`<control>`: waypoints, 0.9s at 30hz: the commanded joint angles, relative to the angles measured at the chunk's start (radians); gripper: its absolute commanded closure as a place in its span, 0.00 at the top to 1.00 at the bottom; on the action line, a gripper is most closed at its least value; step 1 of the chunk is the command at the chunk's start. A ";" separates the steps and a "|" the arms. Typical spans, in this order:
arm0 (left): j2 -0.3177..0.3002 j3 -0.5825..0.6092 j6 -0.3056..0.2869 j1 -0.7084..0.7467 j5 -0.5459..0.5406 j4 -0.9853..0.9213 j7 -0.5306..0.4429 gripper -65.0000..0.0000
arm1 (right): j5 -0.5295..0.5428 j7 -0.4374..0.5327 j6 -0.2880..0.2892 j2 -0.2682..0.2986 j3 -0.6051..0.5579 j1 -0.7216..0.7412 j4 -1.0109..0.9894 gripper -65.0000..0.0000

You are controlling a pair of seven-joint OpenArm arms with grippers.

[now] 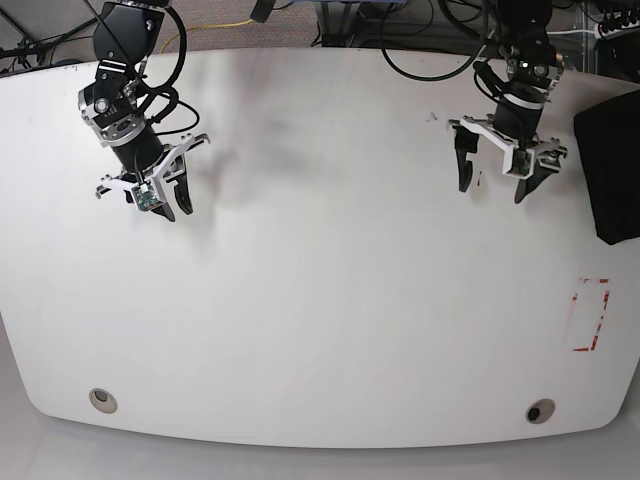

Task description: Fold the T-shirt properly

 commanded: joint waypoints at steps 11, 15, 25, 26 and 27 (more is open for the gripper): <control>0.103 0.030 0.007 0.318 0.006 0.200 0.079 0.77 | 0.015 0.079 0.000 -0.080 0.045 -0.264 0.108 0.24; 0.109 0.037 0.005 0.466 0.003 0.216 0.090 0.77 | 0.049 0.081 0.000 -0.086 0.045 -0.398 0.145 0.24; 0.101 0.071 0.005 0.726 -0.035 0.182 -0.045 0.77 | 0.214 0.122 -0.001 -0.093 0.047 -0.706 0.172 0.23; 0.091 0.074 0.005 0.734 -0.058 0.165 -0.045 0.77 | 0.214 0.137 -0.001 -0.096 0.045 -0.732 0.163 0.23; 0.083 0.074 0.005 0.734 -0.072 0.153 -0.045 0.77 | 0.214 0.153 -0.001 -0.103 0.041 -0.752 0.151 0.23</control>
